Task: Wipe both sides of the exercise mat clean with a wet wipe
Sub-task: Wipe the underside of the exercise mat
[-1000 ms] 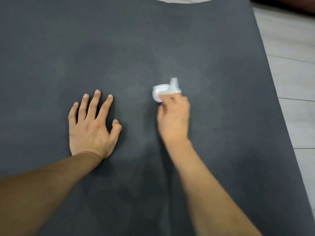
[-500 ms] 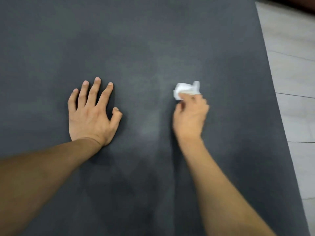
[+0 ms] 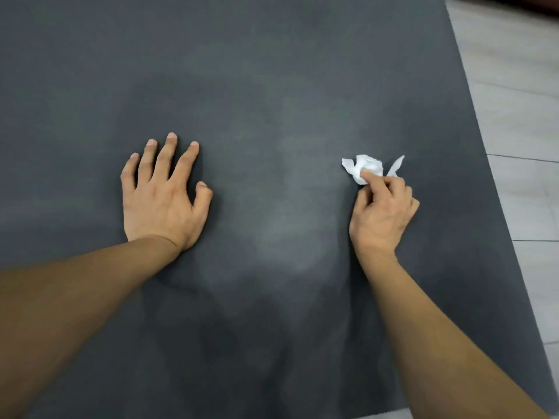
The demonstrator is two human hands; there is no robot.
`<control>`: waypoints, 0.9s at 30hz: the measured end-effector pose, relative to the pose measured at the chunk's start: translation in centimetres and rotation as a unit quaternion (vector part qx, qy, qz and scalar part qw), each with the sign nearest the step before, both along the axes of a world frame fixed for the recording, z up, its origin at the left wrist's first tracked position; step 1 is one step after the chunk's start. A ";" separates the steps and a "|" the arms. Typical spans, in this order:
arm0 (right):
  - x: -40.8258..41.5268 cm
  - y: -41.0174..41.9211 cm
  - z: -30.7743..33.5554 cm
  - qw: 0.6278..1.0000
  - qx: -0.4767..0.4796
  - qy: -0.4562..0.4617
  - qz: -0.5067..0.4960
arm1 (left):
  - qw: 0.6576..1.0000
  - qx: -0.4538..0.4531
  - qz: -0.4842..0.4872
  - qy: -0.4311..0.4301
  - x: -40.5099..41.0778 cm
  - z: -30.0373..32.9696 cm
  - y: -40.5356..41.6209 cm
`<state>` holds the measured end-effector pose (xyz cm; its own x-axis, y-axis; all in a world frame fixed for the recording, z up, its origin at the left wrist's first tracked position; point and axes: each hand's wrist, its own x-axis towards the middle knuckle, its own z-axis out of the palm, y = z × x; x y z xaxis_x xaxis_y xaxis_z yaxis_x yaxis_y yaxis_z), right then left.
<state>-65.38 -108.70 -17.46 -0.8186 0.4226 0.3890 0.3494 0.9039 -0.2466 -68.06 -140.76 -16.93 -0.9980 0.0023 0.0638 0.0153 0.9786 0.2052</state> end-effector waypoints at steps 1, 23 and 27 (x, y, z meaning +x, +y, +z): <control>-0.2 -0.1 0.0 1.000 -0.001 0.006 -0.001 | 1.000 -0.001 -0.003 -0.008 -0.1 0.0 0.0; 3.0 -12.7 2.6 0.925 -0.014 -0.068 0.373 | 0.993 -0.029 -0.096 -0.061 16.8 1.0 -0.9; 4.0 2.3 3.1 0.986 0.018 -0.060 0.152 | 0.994 -0.025 -0.095 -0.052 16.9 1.2 -0.8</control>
<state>-61.34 -106.45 -14.40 -0.9465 0.1380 0.2916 0.0852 0.9787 -0.1866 -51.21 -141.56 -15.75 -0.9803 0.1924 -0.0450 0.1826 0.9690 0.1665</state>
